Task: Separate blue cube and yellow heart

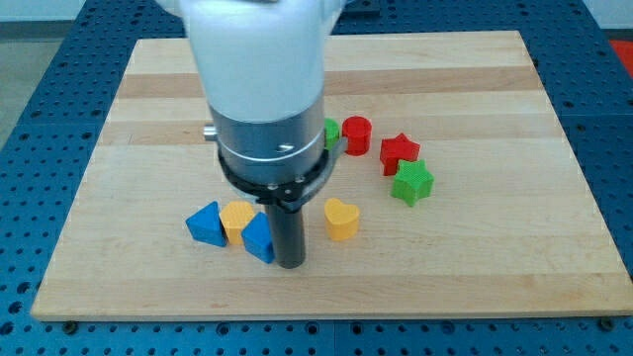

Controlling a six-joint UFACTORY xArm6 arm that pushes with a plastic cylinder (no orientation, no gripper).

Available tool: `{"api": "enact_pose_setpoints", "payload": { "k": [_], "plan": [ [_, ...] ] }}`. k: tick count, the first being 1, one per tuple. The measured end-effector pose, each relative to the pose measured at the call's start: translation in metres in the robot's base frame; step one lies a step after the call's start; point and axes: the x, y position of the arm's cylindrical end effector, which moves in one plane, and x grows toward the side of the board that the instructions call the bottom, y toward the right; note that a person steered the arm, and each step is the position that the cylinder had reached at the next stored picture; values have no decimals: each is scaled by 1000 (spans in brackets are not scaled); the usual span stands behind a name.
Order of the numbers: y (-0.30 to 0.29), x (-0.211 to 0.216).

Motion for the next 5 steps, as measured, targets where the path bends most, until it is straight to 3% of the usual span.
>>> {"api": "enact_pose_setpoints", "payload": {
  "k": [5],
  "plan": [
    [60,-50]
  ]
}}
